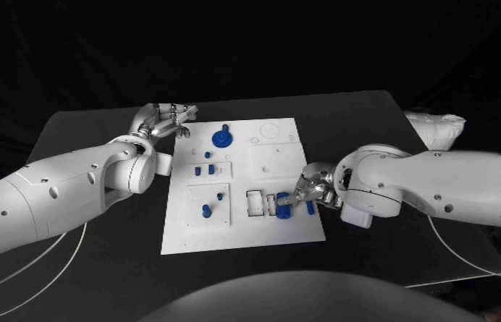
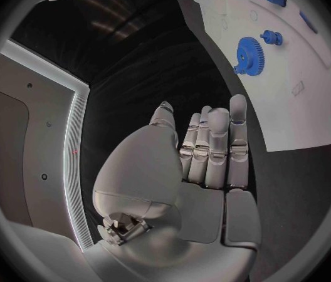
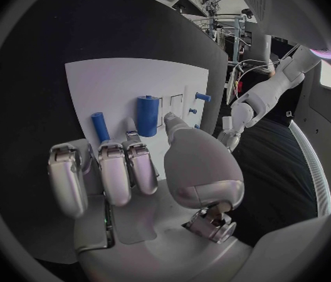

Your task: Assemble the parts on the task board

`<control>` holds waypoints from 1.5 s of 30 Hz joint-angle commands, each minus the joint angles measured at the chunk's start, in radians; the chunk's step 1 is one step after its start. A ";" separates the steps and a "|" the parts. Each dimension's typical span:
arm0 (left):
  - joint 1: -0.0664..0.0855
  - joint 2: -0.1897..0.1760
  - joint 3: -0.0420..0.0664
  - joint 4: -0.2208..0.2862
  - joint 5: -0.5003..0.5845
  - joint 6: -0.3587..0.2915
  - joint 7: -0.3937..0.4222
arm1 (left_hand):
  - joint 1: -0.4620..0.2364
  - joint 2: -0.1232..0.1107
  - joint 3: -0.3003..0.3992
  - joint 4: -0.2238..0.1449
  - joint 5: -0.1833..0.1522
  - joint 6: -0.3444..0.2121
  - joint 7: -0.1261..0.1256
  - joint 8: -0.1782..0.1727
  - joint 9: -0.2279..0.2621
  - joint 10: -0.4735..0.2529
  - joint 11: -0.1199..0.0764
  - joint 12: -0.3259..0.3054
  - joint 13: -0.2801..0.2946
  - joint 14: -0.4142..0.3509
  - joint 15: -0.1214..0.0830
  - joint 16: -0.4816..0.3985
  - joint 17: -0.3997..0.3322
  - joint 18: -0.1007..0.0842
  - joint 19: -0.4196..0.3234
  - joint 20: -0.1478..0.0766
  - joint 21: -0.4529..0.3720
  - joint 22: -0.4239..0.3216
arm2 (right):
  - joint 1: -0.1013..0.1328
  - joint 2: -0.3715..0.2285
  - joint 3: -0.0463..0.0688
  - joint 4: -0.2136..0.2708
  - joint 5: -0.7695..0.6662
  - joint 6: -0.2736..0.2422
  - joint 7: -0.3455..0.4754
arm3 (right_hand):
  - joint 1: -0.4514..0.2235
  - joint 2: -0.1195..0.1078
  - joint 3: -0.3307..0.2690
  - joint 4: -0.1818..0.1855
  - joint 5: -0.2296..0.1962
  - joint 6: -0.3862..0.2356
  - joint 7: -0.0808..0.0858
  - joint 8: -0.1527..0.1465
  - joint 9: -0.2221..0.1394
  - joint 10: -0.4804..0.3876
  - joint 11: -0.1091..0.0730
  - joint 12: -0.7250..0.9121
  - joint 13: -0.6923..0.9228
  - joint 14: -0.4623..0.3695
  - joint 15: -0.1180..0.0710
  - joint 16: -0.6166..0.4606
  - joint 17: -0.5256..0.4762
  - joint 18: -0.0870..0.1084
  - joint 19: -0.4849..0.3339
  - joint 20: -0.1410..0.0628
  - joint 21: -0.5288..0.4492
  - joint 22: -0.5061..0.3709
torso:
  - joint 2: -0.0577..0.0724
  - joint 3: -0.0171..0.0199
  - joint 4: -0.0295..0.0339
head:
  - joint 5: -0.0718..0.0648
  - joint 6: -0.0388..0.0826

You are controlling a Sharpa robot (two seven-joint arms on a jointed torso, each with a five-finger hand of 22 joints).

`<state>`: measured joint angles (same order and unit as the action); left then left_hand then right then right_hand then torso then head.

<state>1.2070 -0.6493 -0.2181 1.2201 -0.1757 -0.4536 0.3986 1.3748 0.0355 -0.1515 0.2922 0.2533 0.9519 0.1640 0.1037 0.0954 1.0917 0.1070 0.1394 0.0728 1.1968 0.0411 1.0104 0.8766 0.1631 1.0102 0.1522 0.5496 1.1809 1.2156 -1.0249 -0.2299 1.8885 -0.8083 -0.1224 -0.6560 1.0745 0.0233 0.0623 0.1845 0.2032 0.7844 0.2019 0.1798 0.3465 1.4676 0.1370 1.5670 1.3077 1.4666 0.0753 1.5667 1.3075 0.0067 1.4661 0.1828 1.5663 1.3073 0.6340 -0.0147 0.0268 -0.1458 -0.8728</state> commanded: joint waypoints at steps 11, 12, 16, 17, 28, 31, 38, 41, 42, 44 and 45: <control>0.001 0.001 0.001 0.001 -0.003 0.012 0.006 | 0.000 0.010 -0.008 0.000 0.005 -0.006 -0.002 0.004 0.002 -0.005 0.000 0.006 0.000 -0.008 0.001 -0.005 -0.001 0.010 0.007 0.001 -0.005 0.001 | -0.030 0.046 -0.006 -0.037 0.061 -0.016 -0.029 | 0.021 -0.002 -0.001 -0.023 -0.014 -0.039 0.001 0.001 0.000 0.103 -0.002 0.004 0.263 0.104 0.001 0.004 0.263 -0.007 0.105 0.003 0.004 0.263 | 0.000 0.0003 0.0002 | 0.000 0.000; 0.001 0.001 0.001 0.001 -0.003 0.012 0.006 | 0.000 0.010 -0.008 0.000 0.005 -0.006 -0.002 0.004 0.002 -0.005 0.000 0.006 0.000 -0.008 0.001 -0.005 -0.001 0.010 0.007 0.001 -0.005 0.001 | -0.031 0.047 -0.006 -0.039 0.061 -0.018 -0.030 | 0.022 -0.001 -0.001 -0.024 -0.015 -0.042 0.000 0.002 0.000 0.103 -0.003 0.004 0.263 0.104 0.000 0.004 0.263 -0.007 0.105 0.002 0.004 0.263 | 0.000 0.0002 0.0000 | 0.000 0.000; 0.001 0.001 0.001 0.001 -0.003 0.012 0.006 | 0.000 0.010 -0.008 0.000 0.005 -0.006 -0.002 0.004 0.002 -0.005 0.000 0.006 0.000 -0.008 0.001 -0.005 -0.001 0.010 0.007 0.001 -0.005 0.001 | -0.033 0.056 -0.006 -0.048 0.064 -0.023 -0.037 | 0.025 0.002 0.000 -0.032 -0.015 -0.062 -0.004 0.018 0.012 0.103 -0.007 0.004 0.263 0.104 -0.004 0.004 0.263 -0.007 0.105 -0.002 0.004 0.263 | 0.000 -0.0002 0.0009 | -0.001 0.000; 0.001 0.001 0.001 0.001 -0.003 0.012 0.006 | 0.000 0.010 -0.008 0.000 0.005 -0.006 -0.002 0.004 0.002 -0.005 0.000 0.006 0.000 -0.008 0.001 -0.005 -0.001 0.010 0.007 0.001 -0.005 0.001 | -0.033 0.057 -0.006 -0.049 0.064 -0.023 -0.039 | 0.028 0.004 0.002 -0.035 -0.015 -0.065 -0.005 0.025 0.017 0.103 -0.008 0.004 0.263 0.104 -0.005 0.004 0.263 -0.007 0.105 -0.003 0.004 0.263 | 0.000 -0.0002 0.0007 | 0.000 0.000; 0.001 0.001 0.001 0.001 -0.003 0.013 0.006 | 0.000 0.010 -0.008 0.000 0.005 -0.006 -0.002 0.004 0.002 -0.005 0.000 0.006 0.000 -0.008 0.001 -0.005 -0.001 0.010 0.007 0.001 -0.005 0.001 | -0.036 0.061 -0.006 -0.050 0.048 -0.034 -0.041 | 0.223 0.105 0.124 -0.171 0.021 -0.038 -0.017 0.155 0.095 0.103 -0.019 0.004 0.263 0.104 -0.017 0.004 0.263 -0.007 0.105 -0.014 0.004 0.263 | 0.001 0.0003 0.0000 | -0.001 0.000; 0.001 0.000 0.001 0.001 -0.003 0.013 0.006 | 0.000 0.010 -0.008 0.000 0.005 -0.006 -0.002 0.004 0.002 -0.005 0.000 0.006 0.000 -0.008 0.001 -0.005 -0.001 0.010 0.007 0.001 -0.005 0.001 | -0.037 0.057 -0.006 -0.046 0.052 -0.055 -0.023 | 0.262 0.129 0.166 -0.201 0.058 0.009 -0.032 0.184 0.111 0.103 -0.031 0.004 0.263 0.104 -0.031 0.004 0.263 -0.007 0.105 -0.026 0.004 0.263 | 0.000 0.0001 0.0003 | 0.000 0.000; 0.001 -0.003 0.001 0.003 -0.003 0.012 0.006 | 0.000 0.010 -0.008 0.000 0.005 -0.006 -0.002 0.004 0.002 -0.005 0.000 0.006 0.000 -0.008 0.001 -0.005 -0.001 0.010 0.007 0.001 -0.005 0.001 | -0.037 0.033 -0.006 -0.034 0.175 -0.115 0.050 | 0.269 0.130 0.222 -0.214 0.076 0.061 -0.043 0.171 0.111 0.103 -0.043 0.004 0.263 0.104 -0.049 0.004 0.263 -0.007 0.105 -0.045 0.004 0.263 | 0.000 0.0002 -0.0001 | 0.004 0.000; 0.001 -0.003 0.001 0.003 -0.003 0.012 0.006 | 0.000 0.010 -0.008 0.000 0.005 -0.006 -0.002 0.004 0.002 -0.005 0.000 0.006 0.000 -0.008 0.001 -0.005 -0.001 0.010 0.007 0.001 -0.005 0.001 | -0.037 0.021 -0.006 -0.029 0.246 -0.128 0.084 | 0.262 0.128 0.234 -0.209 0.066 0.071 -0.045 0.162 0.108 0.103 -0.045 0.004 0.263 0.104 -0.052 0.004 0.263 -0.007 0.105 -0.048 0.004 0.263 | -0.001 0.0001 0.0000 | 0.007 0.000; 0.001 -0.003 0.001 0.003 -0.003 0.012 0.005 | 0.000 0.010 -0.008 0.000 0.005 -0.006 -0.002 0.004 0.002 -0.005 0.000 0.006 0.000 -0.008 0.001 -0.005 -0.001 0.010 0.007 0.001 -0.005 0.001 | -0.035 0.016 -0.006 -0.026 0.277 -0.132 0.098 | 0.258 0.126 0.236 -0.206 0.062 0.074 -0.046 0.158 0.107 0.103 -0.045 0.004 0.263 0.104 -0.053 0.004 0.263 -0.007 0.105 -0.049 0.004 0.263 | -0.001 0.0000 0.0001 | 0.007 0.000; 0.001 -0.003 0.001 0.002 -0.003 0.012 0.005 | 0.000 0.010 -0.008 0.000 0.005 -0.006 -0.002 0.004 0.002 -0.005 0.000 0.006 0.000 -0.008 0.001 -0.005 -0.001 0.010 0.007 0.001 -0.005 0.001 | -0.032 0.010 -0.006 -0.021 0.318 -0.134 0.117 | 0.255 0.124 0.238 -0.203 0.057 0.077 -0.047 0.154 0.106 0.103 -0.046 0.004 0.263 0.104 -0.053 0.004 0.263 -0.007 0.105 -0.050 0.004 0.263 | -0.001 0.0001 -0.0002 | 0.007 0.000; 0.001 -0.003 0.001 0.002 -0.003 0.013 0.005 | 0.000 0.010 -0.008 0.000 0.005 -0.006 -0.002 0.004 0.002 -0.005 0.000 0.006 0.000 -0.008 0.001 -0.005 -0.001 0.010 0.007 0.001 -0.005 0.001 | -0.029 0.007 -0.006 -0.018 0.341 -0.135 0.127 | 0.253 0.122 0.238 -0.202 0.055 0.078 -0.047 0.153 0.106 0.103 -0.046 0.004 0.263 0.104 -0.054 0.004 0.263 -0.007 0.105 -0.050 0.004 0.263 | -0.001 -0.0002 0.0000 | 0.007 0.000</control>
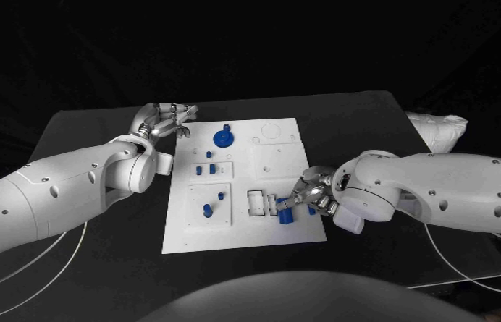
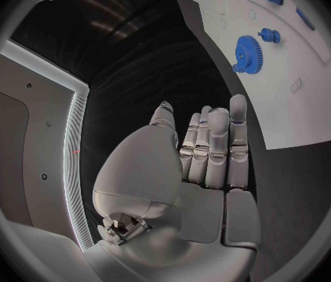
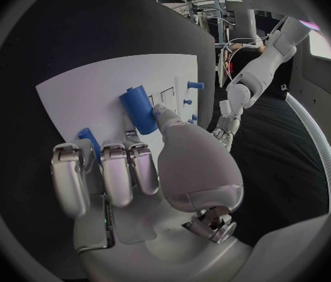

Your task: Assemble the parts on the task board

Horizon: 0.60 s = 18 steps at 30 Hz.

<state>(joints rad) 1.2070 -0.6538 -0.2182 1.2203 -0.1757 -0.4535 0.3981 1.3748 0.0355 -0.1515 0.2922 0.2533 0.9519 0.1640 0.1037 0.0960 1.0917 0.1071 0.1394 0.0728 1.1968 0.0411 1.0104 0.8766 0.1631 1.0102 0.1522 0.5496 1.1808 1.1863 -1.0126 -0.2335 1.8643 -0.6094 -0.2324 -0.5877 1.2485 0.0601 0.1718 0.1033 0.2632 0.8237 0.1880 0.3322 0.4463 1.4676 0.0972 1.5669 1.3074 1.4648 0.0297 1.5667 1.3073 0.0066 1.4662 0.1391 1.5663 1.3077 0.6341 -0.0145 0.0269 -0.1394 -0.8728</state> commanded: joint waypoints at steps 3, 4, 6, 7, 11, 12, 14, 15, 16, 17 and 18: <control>0.001 0.002 0.001 0.001 -0.003 0.014 0.005 | 0.000 0.010 -0.008 0.000 0.005 -0.006 -0.002 0.004 0.001 -0.005 0.000 0.006 0.000 -0.008 0.001 -0.005 -0.001 0.010 0.008 0.001 -0.005 0.001 | 0.015 -0.012 -0.003 0.013 0.201 -0.025 0.082 | 0.073 0.081 0.128 -0.116 -0.010 0.043 -0.034 -0.005 0.005 0.103 -0.007 0.004 0.263 0.106 -0.009 0.004 0.263 -0.007 0.105 -0.007 0.004 0.263 | 0.000 0.0000 -0.0005 | 0.001 0.000; 0.001 0.002 0.001 0.001 -0.003 0.014 0.005 | 0.000 0.010 -0.008 0.000 0.005 -0.006 -0.002 0.004 0.001 -0.005 0.000 0.006 0.000 -0.008 0.001 -0.005 -0.001 0.010 0.008 0.001 -0.005 0.001 | 0.021 -0.013 -0.003 0.014 0.214 -0.024 0.086 | 0.072 0.080 0.128 -0.115 -0.011 0.043 -0.034 -0.005 0.005 0.103 -0.007 0.004 0.263 0.106 -0.009 0.004 0.263 -0.007 0.105 -0.007 0.004 0.263 | 0.000 0.0001 -0.0007 | 0.002 0.000; 0.001 0.002 0.001 0.001 -0.003 0.014 0.005 | 0.000 0.010 -0.008 0.000 0.005 -0.006 -0.002 0.004 0.001 -0.005 0.000 0.006 0.000 -0.008 0.001 -0.005 -0.001 0.010 0.008 0.001 -0.005 0.001 | 0.034 -0.014 -0.003 0.015 0.237 -0.018 0.093 | 0.071 0.079 0.128 -0.114 -0.013 0.044 -0.034 -0.006 0.005 0.103 -0.008 0.004 0.263 0.106 -0.009 0.004 0.263 -0.007 0.105 -0.008 0.004 0.263 | 0.000 -0.0004 -0.0004 | 0.000 0.000; 0.001 0.003 0.001 0.001 -0.003 0.014 0.005 | 0.000 0.010 -0.008 0.000 0.005 -0.006 -0.002 0.004 0.001 -0.005 0.000 0.006 0.000 -0.008 0.001 -0.005 -0.001 0.010 0.008 0.001 -0.005 0.001 | 0.042 -0.014 -0.003 0.016 0.247 -0.013 0.094 | 0.070 0.079 0.128 -0.113 -0.014 0.045 -0.035 -0.007 0.005 0.103 -0.008 0.004 0.263 0.106 -0.009 0.004 0.263 -0.007 0.105 -0.008 0.004 0.263 | 0.000 -0.0004 0.0002 | 0.000 0.000; 0.001 0.004 0.001 0.001 -0.003 0.014 0.004 | 0.000 0.010 -0.008 0.000 0.005 -0.006 -0.002 0.004 0.001 -0.005 0.000 0.006 0.000 -0.008 0.001 -0.005 -0.001 0.010 0.008 0.001 -0.005 0.001 | 0.065 -0.012 -0.003 0.017 0.269 0.009 0.091 | 0.068 0.074 0.127 -0.111 -0.020 0.046 -0.035 -0.011 0.004 0.103 -0.008 0.004 0.263 0.106 -0.010 0.004 0.263 -0.007 0.105 -0.008 0.004 0.263 | 0.001 -0.0010 0.0018 | -0.001 0.000; 0.001 0.004 0.001 0.001 -0.003 0.014 0.004 | 0.000 0.010 -0.008 0.000 0.005 -0.006 -0.002 0.004 0.001 -0.005 0.000 0.006 0.000 -0.008 0.001 -0.005 -0.001 0.010 0.008 0.001 -0.005 0.001 | 0.069 -0.011 -0.003 0.017 0.272 0.014 0.091 | 0.068 0.074 0.127 -0.111 -0.020 0.046 -0.035 -0.012 0.004 0.103 -0.008 0.004 0.263 0.106 -0.010 0.004 0.263 -0.007 0.105 -0.008 0.004 0.263 | 0.001 -0.0008 0.0012 | 0.000 0.000; 0.001 0.004 0.001 0.001 -0.003 0.014 0.004 | 0.000 0.010 -0.008 0.000 0.005 -0.006 -0.002 0.004 0.001 -0.005 0.000 0.006 0.000 -0.008 0.001 -0.005 -0.001 0.010 0.008 0.001 -0.005 0.001 | 0.074 -0.009 -0.003 0.017 0.276 0.021 0.092 | 0.068 0.074 0.127 -0.111 -0.020 0.046 -0.035 -0.012 0.004 0.103 -0.008 0.004 0.263 0.106 -0.010 0.004 0.263 -0.007 0.105 -0.008 0.004 0.263 | 0.001 -0.0009 0.0006 | 0.000 0.000; 0.001 0.004 0.001 0.000 -0.003 0.014 0.004 | 0.000 0.010 -0.008 0.000 0.005 -0.006 -0.002 0.004 0.001 -0.005 0.000 0.006 0.000 -0.008 0.001 -0.005 -0.001 0.010 0.008 0.001 -0.005 0.001 | 0.077 -0.007 -0.003 0.016 0.279 0.026 0.091 | 0.067 0.074 0.127 -0.110 -0.022 0.047 -0.035 -0.013 0.004 0.103 -0.009 0.004 0.263 0.106 -0.010 0.004 0.263 -0.007 0.105 -0.009 0.004 0.263 | 0.001 -0.0005 0.0003 | 0.000 0.000; 0.001 0.005 0.001 0.000 -0.003 0.014 0.004 | 0.000 0.010 -0.008 0.000 0.005 -0.006 -0.002 0.004 0.001 -0.005 0.000 0.006 0.000 -0.008 0.001 -0.005 -0.001 0.010 0.008 0.001 -0.005 0.001 | 0.078 -0.005 -0.003 0.014 0.282 0.030 0.091 | 0.067 0.074 0.127 -0.110 -0.022 0.047 -0.035 -0.013 0.004 0.103 -0.009 0.004 0.263 0.106 -0.010 0.004 0.263 -0.007 0.105 -0.009 0.004 0.263 | 0.001 -0.0006 0.0003 | 0.000 0.000; 0.001 0.005 0.001 0.000 -0.003 0.014 0.004 | 0.000 0.010 -0.008 0.000 0.005 -0.006 -0.002 0.004 0.001 -0.005 0.000 0.006 0.000 -0.008 0.001 -0.005 -0.001 0.010 0.008 0.001 -0.005 0.001 | 0.079 -0.002 -0.003 0.012 0.284 0.033 0.090 | 0.067 0.074 0.127 -0.109 -0.023 0.047 -0.035 -0.014 0.004 0.103 -0.009 0.004 0.263 0.106 -0.010 0.004 0.263 -0.007 0.105 -0.009 0.004 0.263 | 0.001 -0.0005 0.0003 | 0.000 0.000; 0.001 0.005 0.001 0.000 -0.003 0.014 0.004 | 0.000 0.010 -0.008 0.000 0.005 -0.006 -0.002 0.004 0.001 -0.005 0.000 0.006 0.000 -0.008 0.001 -0.005 -0.001 0.010 0.008 0.001 -0.005 0.001 | 0.080 0.001 -0.003 0.010 0.286 0.037 0.089 | 0.067 0.074 0.127 -0.109 -0.024 0.047 -0.035 -0.014 0.004 0.103 -0.009 0.004 0.263 0.106 -0.010 0.004 0.263 -0.007 0.105 -0.009 0.004 0.263 | 0.001 -0.0008 0.0003 | 0.000 0.000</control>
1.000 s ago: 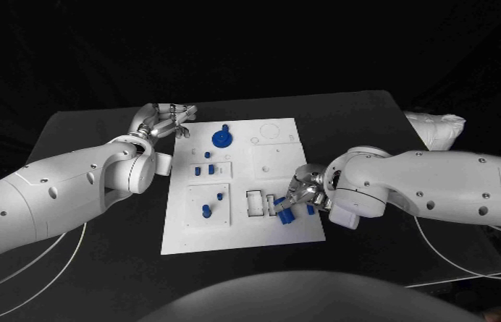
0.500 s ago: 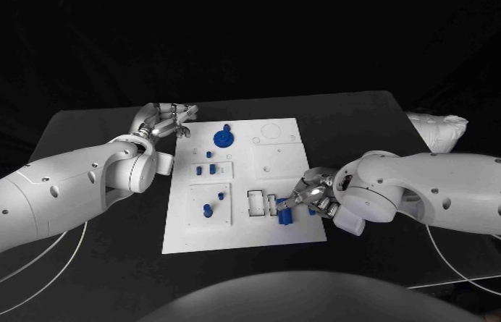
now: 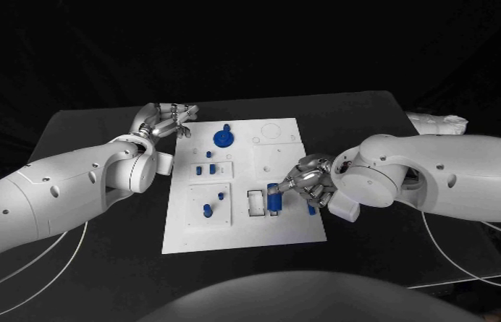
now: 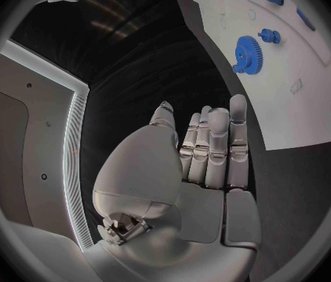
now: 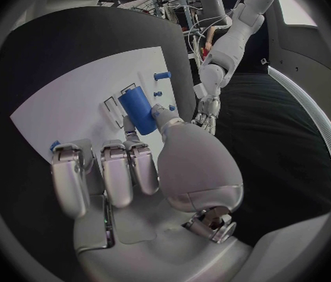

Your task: Assemble the parts on the task board

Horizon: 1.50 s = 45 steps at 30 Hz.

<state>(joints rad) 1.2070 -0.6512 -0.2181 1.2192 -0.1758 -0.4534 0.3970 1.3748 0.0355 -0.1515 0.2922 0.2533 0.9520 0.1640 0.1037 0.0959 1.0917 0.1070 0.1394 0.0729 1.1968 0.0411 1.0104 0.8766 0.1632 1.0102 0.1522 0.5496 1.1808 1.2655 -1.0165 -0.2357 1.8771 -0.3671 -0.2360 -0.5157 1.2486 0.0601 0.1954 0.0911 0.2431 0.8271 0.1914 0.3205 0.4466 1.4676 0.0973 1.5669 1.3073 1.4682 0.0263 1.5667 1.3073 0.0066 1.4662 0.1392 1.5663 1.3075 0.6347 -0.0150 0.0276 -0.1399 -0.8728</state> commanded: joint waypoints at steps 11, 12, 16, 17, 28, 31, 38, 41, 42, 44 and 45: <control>0.001 0.007 0.001 -0.002 -0.003 0.015 0.005 | 0.000 0.010 -0.008 0.000 0.005 -0.006 -0.002 0.004 0.001 -0.005 0.000 0.006 0.000 -0.008 0.001 -0.005 -0.001 0.010 0.008 0.001 -0.005 0.001 | 0.005 0.067 0.000 -0.056 0.047 0.082 -0.037 | 0.063 0.069 0.102 -0.092 -0.016 0.048 -0.040 -0.009 0.003 0.103 -0.010 0.004 0.263 0.103 -0.008 0.004 0.263 -0.007 0.105 -0.010 0.004 0.263 | -0.001 -0.0003 0.0001 | -0.003 0.000; 0.001 0.007 0.001 -0.002 -0.003 0.015 0.005 | 0.000 0.010 -0.008 0.000 0.005 -0.006 -0.002 0.004 0.001 -0.005 0.000 0.006 0.000 -0.008 0.001 -0.005 -0.001 0.010 0.008 0.001 -0.005 0.001 | 0.004 0.075 0.000 -0.064 0.046 0.084 -0.044 | 0.063 0.069 0.102 -0.092 -0.016 0.048 -0.040 -0.009 0.003 0.103 -0.010 0.004 0.263 0.103 -0.008 0.004 0.263 -0.007 0.105 -0.010 0.004 0.263 | -0.001 0.0003 -0.0004 | -0.002 0.000; 0.001 0.006 0.001 -0.001 -0.003 0.015 0.005 | 0.000 0.010 -0.008 0.000 0.005 -0.006 -0.002 0.004 0.001 -0.005 0.000 0.006 0.000 -0.008 0.001 -0.005 -0.001 0.010 0.008 0.001 -0.005 0.001 | 0.000 0.104 -0.001 -0.087 0.042 0.091 -0.064 | 0.063 0.069 0.102 -0.091 -0.019 0.050 -0.041 -0.011 0.002 0.103 -0.010 0.004 0.263 0.103 -0.008 0.004 0.263 -0.007 0.105 -0.010 0.004 0.263 | 0.000 0.0007 -0.0011 | -0.001 0.000; 0.001 0.006 0.001 -0.001 -0.003 0.015 0.005 | 0.000 0.010 -0.008 0.000 0.005 -0.006 -0.002 0.004 0.001 -0.005 0.000 0.006 0.000 -0.008 0.001 -0.005 -0.001 0.010 0.008 0.001 -0.005 0.001 | -0.002 0.111 -0.001 -0.092 0.042 0.092 -0.069 | 0.063 0.069 0.102 -0.090 -0.021 0.051 -0.041 -0.011 0.002 0.103 -0.010 0.004 0.263 0.103 -0.008 0.004 0.263 -0.007 0.105 -0.010 0.004 0.263 | 0.000 0.0005 -0.0009 | -0.002 0.000; 0.001 0.007 0.001 -0.001 -0.003 0.017 0.005 | 0.000 0.010 -0.008 0.000 0.005 -0.006 -0.002 0.004 0.001 -0.005 0.000 0.006 0.000 -0.008 0.001 -0.005 -0.001 0.010 0.008 0.001 -0.005 0.001 | -0.009 0.143 -0.001 -0.114 0.021 0.096 -0.107 | 0.062 0.068 0.102 -0.087 -0.027 0.056 -0.042 -0.013 0.002 0.103 -0.012 0.004 0.263 0.103 -0.008 0.004 0.263 -0.007 0.105 -0.011 0.004 0.263 | 0.000 -0.0001 -0.0006 | -0.003 0.000; 0.001 0.007 0.001 -0.001 -0.003 0.016 0.005 | 0.000 0.010 -0.008 0.000 0.005 -0.006 -0.002 0.004 0.001 -0.005 0.000 0.006 0.000 -0.008 0.001 -0.005 -0.001 0.010 0.008 0.001 -0.005 0.001 | -0.009 0.145 -0.001 -0.115 0.017 0.097 -0.115 | 0.062 0.067 0.101 -0.087 -0.028 0.057 -0.043 -0.014 0.002 0.103 -0.012 0.004 0.263 0.103 -0.009 0.004 0.263 -0.007 0.105 -0.011 0.004 0.263 | -0.001 0.0000 -0.0015 | -0.003 0.000; 0.001 0.008 0.001 -0.001 -0.003 0.017 0.005 | 0.002 0.012 -0.011 -0.001 0.005 -0.007 -0.001 0.005 0.001 -0.006 0.000 0.008 0.000 -0.009 0.001 -0.005 -0.001 0.010 0.008 0.001 -0.009 0.001 | -0.010 0.148 -0.001 -0.115 0.006 0.093 -0.123 | 0.057 0.064 0.098 -0.081 -0.037 0.060 -0.043 -0.020 0.002 0.103 -0.013 0.004 0.263 0.103 -0.009 0.004 0.263 -0.007 0.105 -0.011 0.004 0.263 | 0.000 0.0004 -0.0007 | -0.003 0.000; 0.001 0.008 0.001 0.000 -0.003 0.017 0.005 | 0.002 0.012 -0.011 -0.001 0.005 -0.007 -0.001 0.005 0.001 -0.006 0.000 0.008 0.000 -0.009 0.001 -0.005 -0.001 0.010 0.008 0.001 -0.009 0.001 | -0.010 0.151 -0.001 -0.115 0.005 0.086 -0.121 | 0.053 0.063 0.096 -0.076 -0.040 0.061 -0.043 -0.023 0.001 0.103 -0.013 0.004 0.263 0.103 -0.009 0.004 0.263 -0.007 0.105 -0.012 0.004 0.263 | 0.000 0.0000 -0.0005 | -0.004 0.000; 0.001 0.008 0.001 0.000 -0.003 0.017 0.005 | 0.002 0.012 -0.011 -0.001 0.005 -0.007 -0.001 0.005 0.001 -0.006 0.000 0.008 0.000 -0.009 0.001 -0.005 -0.001 0.010 0.008 0.001 -0.009 0.001 | -0.010 0.153 -0.001 -0.116 0.004 0.083 -0.120 | 0.052 0.063 0.095 -0.074 -0.041 0.061 -0.043 -0.024 0.001 0.103 -0.014 0.004 0.263 0.103 -0.009 0.004 0.263 -0.007 0.105 -0.012 0.004 0.263 | 0.000 -0.0002 -0.0005 | -0.005 0.000; 0.001 0.008 0.001 0.000 -0.003 0.017 0.005 | 0.002 0.012 -0.011 -0.001 0.005 -0.007 -0.001 0.005 0.001 -0.006 0.000 0.008 0.000 -0.009 0.001 -0.005 -0.001 0.010 0.008 0.001 -0.009 0.001 | -0.010 0.155 -0.001 -0.117 0.005 0.077 -0.116 | 0.050 0.062 0.094 -0.072 -0.042 0.062 -0.043 -0.026 0.001 0.103 -0.014 0.004 0.263 0.103 -0.009 0.004 0.263 -0.007 0.105 -0.012 0.004 0.263 | 0.000 -0.0002 -0.0004 | -0.005 0.000; 0.001 0.008 0.001 0.000 -0.003 0.017 0.005 | 0.002 0.012 -0.011 -0.001 0.005 -0.007 -0.001 0.005 0.001 -0.006 0.000 0.008 0.000 -0.009 0.001 -0.005 -0.001 0.010 0.008 0.001 -0.009 0.001 | -0.011 0.157 -0.001 -0.118 0.005 0.074 -0.115 | 0.050 0.062 0.094 -0.072 -0.042 0.062 -0.043 -0.026 0.001 0.103 -0.014 0.004 0.263 0.103 -0.009 0.004 0.263 -0.007 0.105 -0.012 0.004 0.263 | 0.000 0.0000 -0.0004 | -0.005 0.000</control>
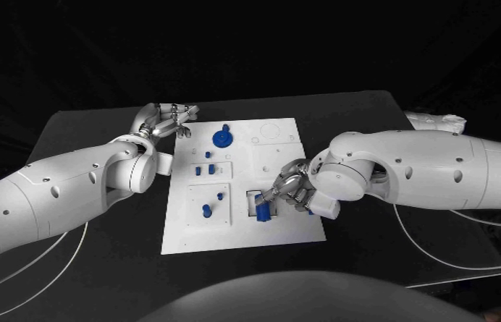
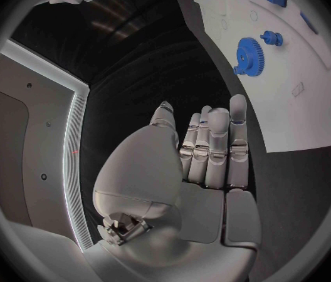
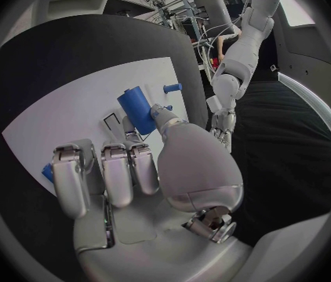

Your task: Assemble the parts on the task board

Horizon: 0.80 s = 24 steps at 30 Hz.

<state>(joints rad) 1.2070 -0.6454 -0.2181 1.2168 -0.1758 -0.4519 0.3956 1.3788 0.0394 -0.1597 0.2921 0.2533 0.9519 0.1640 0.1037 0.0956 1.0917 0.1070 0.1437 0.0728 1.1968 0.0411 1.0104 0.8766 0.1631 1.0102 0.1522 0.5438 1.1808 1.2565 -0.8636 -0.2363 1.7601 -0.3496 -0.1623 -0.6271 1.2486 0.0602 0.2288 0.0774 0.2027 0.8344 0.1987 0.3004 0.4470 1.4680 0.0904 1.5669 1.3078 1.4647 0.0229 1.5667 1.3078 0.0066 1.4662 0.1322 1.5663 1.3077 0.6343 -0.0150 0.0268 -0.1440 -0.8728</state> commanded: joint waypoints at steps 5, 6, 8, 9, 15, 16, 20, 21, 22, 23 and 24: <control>0.001 0.002 0.001 0.003 -0.003 0.015 0.008 | -0.002 0.008 -0.003 0.000 0.005 -0.007 -0.001 0.005 0.002 -0.006 0.000 0.003 0.000 -0.009 0.001 -0.005 -0.001 0.010 0.008 0.001 -0.003 0.001 | -0.004 0.012 0.000 -0.008 -0.010 -0.010 0.001 | 0.045 0.060 0.057 -0.052 -0.005 0.057 -0.051 -0.010 0.000 0.103 -0.007 0.004 0.263 0.106 -0.007 0.004 0.263 -0.007 0.105 -0.005 0.004 0.263 | 0.000 0.0001 0.0003 | 0.000 0.000; 0.001 0.002 0.001 0.003 -0.003 0.015 0.008 | -0.002 0.008 -0.003 0.000 0.005 -0.007 -0.001 0.005 0.002 -0.006 0.000 0.003 0.000 -0.009 0.001 -0.005 -0.001 0.010 0.008 0.001 -0.003 0.001 | -0.005 0.014 0.000 -0.009 -0.010 -0.011 0.001 | 0.044 0.060 0.056 -0.050 -0.006 0.057 -0.051 -0.011 0.000 0.103 -0.007 0.004 0.263 0.106 -0.007 0.004 0.263 -0.007 0.105 -0.005 0.004 0.263 | -0.001 0.0001 0.0005 | 0.000 0.000; 0.001 0.001 0.001 0.004 -0.003 0.014 0.010 | -0.002 0.008 -0.003 0.000 0.005 -0.007 -0.001 0.005 0.002 -0.006 0.000 0.003 0.000 -0.009 0.001 -0.005 -0.001 0.010 0.008 0.001 -0.003 0.001 | -0.006 0.016 0.000 -0.010 -0.009 -0.013 0.001 | 0.040 0.058 0.053 -0.044 -0.010 0.055 -0.050 -0.016 -0.002 0.103 -0.006 0.004 0.263 0.106 -0.007 0.004 0.263 -0.007 0.105 -0.006 0.004 0.263 | 0.000 -0.0001 0.0008 | 0.000 0.000; 0.001 0.001 0.001 0.004 -0.003 0.013 0.011 | -0.002 0.008 -0.003 0.000 0.005 -0.007 -0.001 0.005 0.002 -0.006 0.000 0.003 0.000 -0.009 0.001 -0.005 -0.001 0.010 0.008 0.001 -0.003 0.001 | -0.007 0.017 0.000 -0.011 -0.009 -0.014 0.001 | 0.038 0.058 0.052 -0.042 -0.011 0.054 -0.050 -0.018 -0.002 0.103 -0.006 0.004 0.263 0.106 -0.007 0.004 0.263 -0.007 0.105 -0.006 0.004 0.263 | 0.001 -0.0001 0.0007 | 0.000 0.000; 0.001 0.000 0.001 0.004 -0.003 0.013 0.009 | -0.001 0.009 -0.004 0.000 0.005 -0.007 -0.001 0.005 0.002 -0.007 0.000 0.004 0.000 -0.008 0.001 -0.005 0.000 0.010 0.007 0.001 -0.004 0.001 | -0.009 0.020 0.000 -0.016 -0.008 -0.028 0.001 | 0.034 0.056 0.047 -0.035 -0.016 0.050 -0.048 -0.025 -0.003 0.103 -0.005 0.004 0.263 0.106 -0.007 0.004 0.263 -0.007 0.105 -0.006 0.004 0.263 | 0.000 0.0001 0.0003 | 0.001 0.000; 0.001 0.000 0.001 0.005 -0.003 0.014 0.009 | -0.001 0.009 -0.004 0.000 0.005 -0.007 -0.001 0.005 0.002 -0.007 0.000 0.004 0.000 -0.008 0.001 -0.005 0.000 0.010 0.007 0.001 -0.004 0.001 | -0.010 0.021 0.000 -0.017 -0.008 -0.029 0.001 | 0.033 0.055 0.046 -0.033 -0.018 0.049 -0.048 -0.027 -0.004 0.103 -0.005 0.004 0.263 0.106 -0.006 0.004 0.263 -0.007 0.105 -0.006 0.004 0.263 | 0.000 0.0000 0.0003 | 0.001 0.000; 0.001 -0.001 0.001 0.006 -0.003 0.014 0.008 | -0.001 0.009 -0.004 0.000 0.005 -0.007 -0.001 0.005 0.002 -0.007 0.000 0.004 0.000 -0.008 0.001 -0.005 0.000 0.010 0.007 0.001 -0.004 0.001 | -0.010 0.021 0.000 -0.018 -0.007 -0.033 0.002 | 0.029 0.049 0.038 -0.027 -0.029 0.047 -0.046 -0.033 -0.004 0.103 -0.004 0.004 0.263 0.106 -0.005 0.004 0.263 -0.007 0.105 -0.005 0.004 0.263 | 0.001 0.0000 -0.0019 | 0.003 0.000; 0.001 -0.001 0.001 0.006 -0.003 0.014 0.007 | -0.001 0.009 -0.004 0.000 0.005 -0.007 -0.001 0.005 0.002 -0.007 0.000 0.004 0.000 -0.008 0.001 -0.005 0.000 0.010 0.007 0.001 -0.004 0.001 | -0.011 0.022 0.000 -0.018 -0.007 -0.033 0.002 | 0.029 0.048 0.037 -0.026 -0.033 0.046 -0.046 -0.035 -0.004 0.103 -0.003 0.004 0.263 0.106 -0.004 0.004 0.263 -0.007 0.105 -0.004 0.004 0.263 | 0.001 0.0004 -0.0023 | 0.003 0.000; 0.001 0.000 0.001 0.005 -0.003 0.014 0.007 | -0.001 0.009 -0.004 0.000 0.005 -0.007 -0.001 0.005 0.002 -0.007 0.000 0.004 0.000 -0.008 0.001 -0.005 0.000 0.010 0.007 0.001 -0.004 0.001 | -0.011 0.022 0.000 -0.018 -0.007 -0.033 0.002 | 0.028 0.047 0.035 -0.025 -0.036 0.046 -0.046 -0.036 -0.004 0.103 -0.003 0.004 0.263 0.106 -0.004 0.004 0.263 -0.007 0.105 -0.004 0.004 0.263 | 0.001 0.0004 -0.0024 | 0.003 0.000; 0.001 0.000 0.001 0.005 -0.003 0.014 0.007 | -0.001 0.009 -0.004 0.000 0.005 -0.007 -0.001 0.005 0.002 -0.007 0.000 0.004 0.000 -0.008 0.001 -0.005 0.000 0.010 0.007 0.001 -0.004 0.001 | -0.011 0.022 0.000 -0.018 -0.007 -0.033 0.002 | 0.029 0.045 0.034 -0.025 -0.039 0.045 -0.046 -0.037 -0.004 0.103 -0.003 0.004 0.263 0.106 -0.004 0.004 0.263 -0.007 0.105 -0.004 0.004 0.263 | 0.001 0.0007 -0.0015 | 0.001 0.000; 0.001 0.001 0.001 0.005 -0.003 0.015 0.007 | -0.001 0.009 -0.004 0.000 0.005 -0.007 -0.001 0.005 0.002 -0.007 0.000 0.004 0.000 -0.008 0.001 -0.005 0.000 0.010 0.007 0.001 -0.004 0.001 | -0.011 0.022 0.000 -0.018 -0.006 -0.033 0.002 | 0.029 0.042 0.031 -0.025 -0.046 0.044 -0.045 -0.040 -0.004 0.103 -0.002 0.004 0.263 0.106 -0.003 0.004 0.263 -0.007 0.105 -0.004 0.004 0.263 | 0.001 0.0009 -0.0014 | 0.002 0.000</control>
<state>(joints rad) 1.2070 -0.6470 -0.2180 1.2195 -0.1758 -0.4517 0.3959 1.3787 0.0394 -0.1597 0.2921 0.2533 0.9519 0.1640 0.1037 0.0955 1.0917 0.1070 0.1437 0.0729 1.1968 0.0411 1.0104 0.8766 0.1631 1.0102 0.1522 0.5439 1.1808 1.2485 -0.8441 -0.2354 1.7434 -0.3520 -0.1897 -0.6299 1.2415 0.0673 0.2366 0.0772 0.1598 0.8381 0.2023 0.2643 0.4408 1.4681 0.0907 1.5669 1.3075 1.4647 0.0231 1.5667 1.3075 0.0067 1.4662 0.1323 1.5663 1.3079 0.6351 -0.0146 0.0257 -0.1411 -0.8728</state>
